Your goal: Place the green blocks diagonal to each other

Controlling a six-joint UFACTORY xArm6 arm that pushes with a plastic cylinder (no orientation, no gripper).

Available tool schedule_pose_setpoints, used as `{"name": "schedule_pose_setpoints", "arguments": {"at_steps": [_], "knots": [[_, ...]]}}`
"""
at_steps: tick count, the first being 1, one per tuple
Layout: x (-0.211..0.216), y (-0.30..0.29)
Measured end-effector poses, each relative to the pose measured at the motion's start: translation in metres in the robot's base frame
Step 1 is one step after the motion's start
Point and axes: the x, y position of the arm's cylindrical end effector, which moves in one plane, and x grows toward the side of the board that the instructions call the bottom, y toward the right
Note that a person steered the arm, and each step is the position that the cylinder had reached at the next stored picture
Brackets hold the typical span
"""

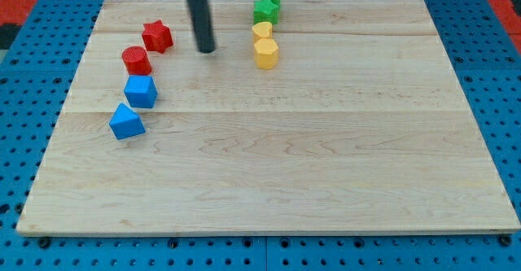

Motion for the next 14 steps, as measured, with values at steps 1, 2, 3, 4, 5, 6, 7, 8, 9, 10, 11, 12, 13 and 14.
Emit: {"name": "schedule_pose_setpoints", "arguments": {"at_steps": [1, 2, 3, 4, 5, 6, 7, 8, 9, 10, 11, 12, 13, 14], "knots": [[-0.018, 0.033], [-0.035, 0.018], [-0.047, -0.002], [-0.089, -0.010], [-0.110, 0.001], [-0.110, 0.017], [-0.111, 0.039], [-0.111, 0.053], [-0.087, 0.088], [-0.064, 0.116], [-0.062, 0.141], [-0.052, 0.129], [-0.041, 0.099], [-0.045, 0.039]]}}
